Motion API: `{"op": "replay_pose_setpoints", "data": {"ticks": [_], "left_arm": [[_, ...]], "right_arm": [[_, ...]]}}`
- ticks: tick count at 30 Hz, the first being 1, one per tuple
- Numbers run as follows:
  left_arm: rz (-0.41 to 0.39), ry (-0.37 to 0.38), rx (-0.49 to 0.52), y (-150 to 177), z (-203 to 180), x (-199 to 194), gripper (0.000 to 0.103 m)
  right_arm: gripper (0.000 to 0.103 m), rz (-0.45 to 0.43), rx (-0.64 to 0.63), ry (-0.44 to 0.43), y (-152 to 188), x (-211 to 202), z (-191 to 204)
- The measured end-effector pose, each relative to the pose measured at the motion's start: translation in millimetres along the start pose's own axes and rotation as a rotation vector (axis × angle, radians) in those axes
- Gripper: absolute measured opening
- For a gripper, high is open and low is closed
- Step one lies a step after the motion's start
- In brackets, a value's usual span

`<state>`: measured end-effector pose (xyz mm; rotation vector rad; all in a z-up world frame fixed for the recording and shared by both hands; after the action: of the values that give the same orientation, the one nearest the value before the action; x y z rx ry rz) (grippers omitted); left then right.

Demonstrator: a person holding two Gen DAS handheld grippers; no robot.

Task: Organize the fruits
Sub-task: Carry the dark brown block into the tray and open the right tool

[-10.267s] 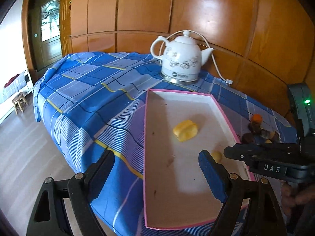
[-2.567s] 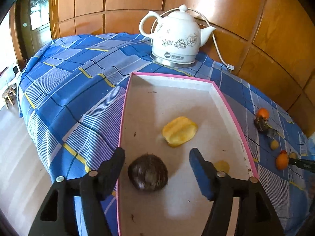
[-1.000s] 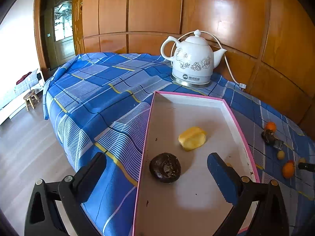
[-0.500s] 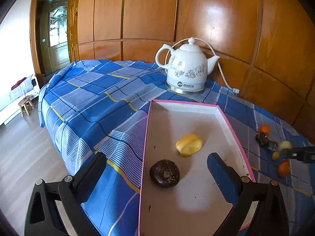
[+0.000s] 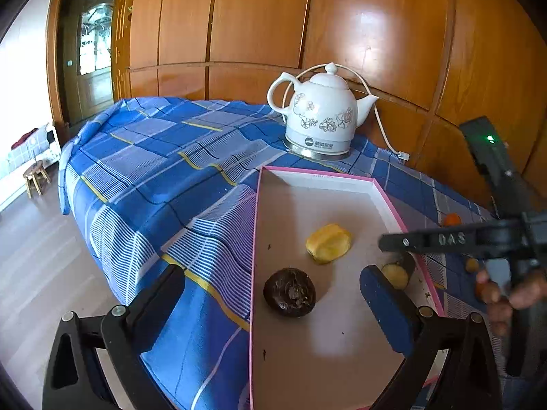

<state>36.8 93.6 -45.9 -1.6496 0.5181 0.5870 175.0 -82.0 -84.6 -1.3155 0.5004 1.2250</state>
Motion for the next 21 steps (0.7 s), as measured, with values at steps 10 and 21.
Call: {"op": "replay_pose_setpoints", "data": {"ticks": [10,21], "left_arm": [[0.016,0.014,0.016,2.5,-9.7,1.6,0.103],[0.002,0.023,0.082,2.1,-28.5,-8.4,0.103]], "right_arm": [[0.033,-0.067,0.068,0.018,21.8,-44.8,-38.0],[0.036,-0.091,0.063,0.125,74.3,-93.6,-80.6]]}}
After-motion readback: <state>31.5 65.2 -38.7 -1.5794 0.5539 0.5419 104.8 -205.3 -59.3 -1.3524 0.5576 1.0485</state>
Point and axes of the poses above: each gripper's, at about its wrist camera, not at the fingertips, and x roughly the way its jaws point, z to its left, y to its underside, the point moved 1 cm from there along x, roughly the way its jaws point
